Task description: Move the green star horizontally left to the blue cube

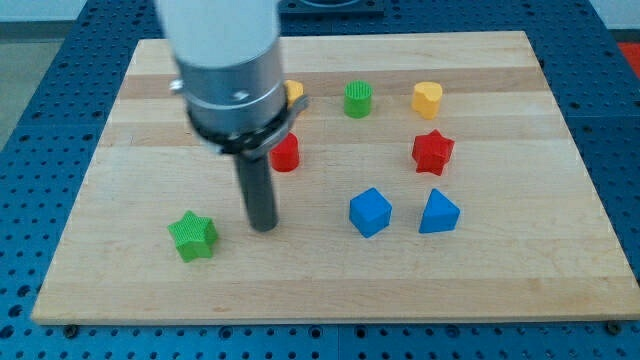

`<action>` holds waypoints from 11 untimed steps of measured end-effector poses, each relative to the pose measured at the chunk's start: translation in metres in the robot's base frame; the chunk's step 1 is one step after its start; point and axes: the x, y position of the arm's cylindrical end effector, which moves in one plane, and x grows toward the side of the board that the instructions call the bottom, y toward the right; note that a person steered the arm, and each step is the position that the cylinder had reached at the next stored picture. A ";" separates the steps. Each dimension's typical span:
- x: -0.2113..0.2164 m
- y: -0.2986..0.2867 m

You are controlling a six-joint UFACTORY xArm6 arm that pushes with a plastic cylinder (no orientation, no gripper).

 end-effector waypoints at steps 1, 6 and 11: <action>0.044 -0.038; -0.019 -0.098; -0.024 -0.049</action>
